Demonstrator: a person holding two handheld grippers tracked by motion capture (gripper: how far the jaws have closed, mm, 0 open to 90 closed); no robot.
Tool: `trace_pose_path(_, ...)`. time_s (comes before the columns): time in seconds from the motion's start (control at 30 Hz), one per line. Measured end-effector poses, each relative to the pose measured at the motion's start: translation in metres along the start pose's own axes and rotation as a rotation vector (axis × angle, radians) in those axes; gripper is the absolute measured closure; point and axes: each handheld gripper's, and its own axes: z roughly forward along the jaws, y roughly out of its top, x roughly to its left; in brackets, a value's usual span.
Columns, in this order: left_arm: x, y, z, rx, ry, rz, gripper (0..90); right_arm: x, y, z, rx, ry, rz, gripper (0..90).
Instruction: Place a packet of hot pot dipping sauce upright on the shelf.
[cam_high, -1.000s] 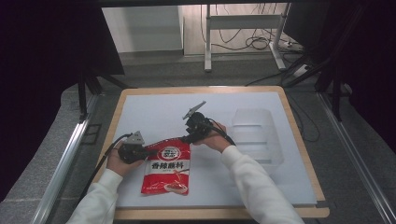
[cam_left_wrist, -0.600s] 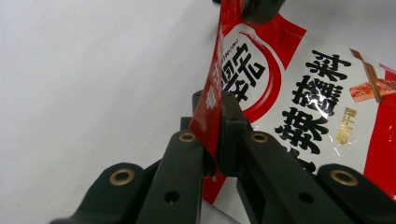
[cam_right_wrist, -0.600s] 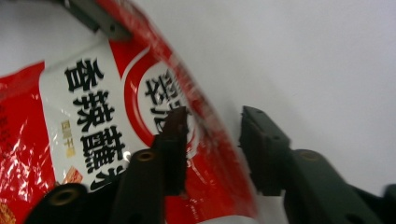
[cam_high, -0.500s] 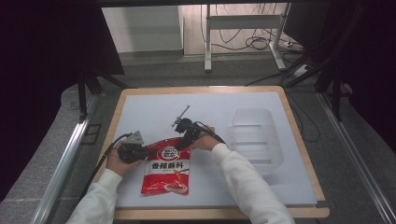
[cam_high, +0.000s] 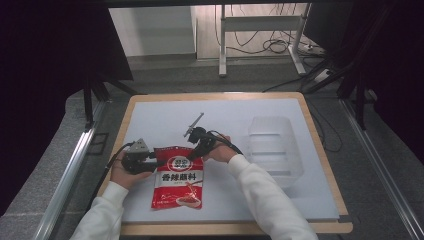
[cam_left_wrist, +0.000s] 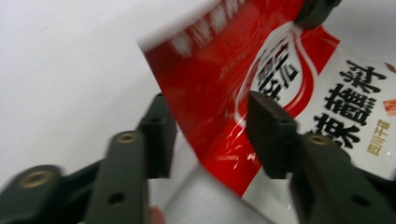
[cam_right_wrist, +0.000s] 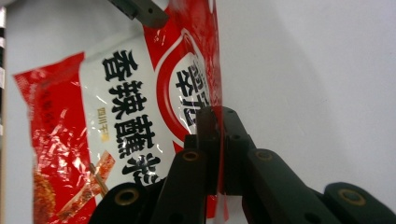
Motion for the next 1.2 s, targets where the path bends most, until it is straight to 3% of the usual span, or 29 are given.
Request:
trace_pose_path(0.17, 0.003, -0.007, -0.01, -0.009, 0.018, -0.04, 42.8, 0.002, -0.003, -0.011, -0.032, 0.005, 0.013, 88.3)
trace_pose_path(0.43, 0.005, -0.01, -0.015, -0.012, 0.044, -0.065, 36.5, 0.012, -0.003, -0.032, -0.062, -0.013, 0.012, 88.3)
trace_pose_path(0.7, 0.004, -0.012, -0.023, -0.041, 0.052, -0.084, 35.7, 0.032, 0.0, -0.058, -0.1, -0.017, 0.0, 88.4)
trace_pose_path(0.83, 0.006, -0.018, -0.026, -0.041, 0.059, -0.1, 35.6, 0.043, 0.001, -0.071, -0.144, 0.003, -0.014, 88.5)
trace_pose_path(1.2, 0.006, -0.019, -0.024, -0.024, 0.054, -0.1, 35.6, 0.054, 0.003, -0.092, -0.201, 0.045, -0.034, 88.5)
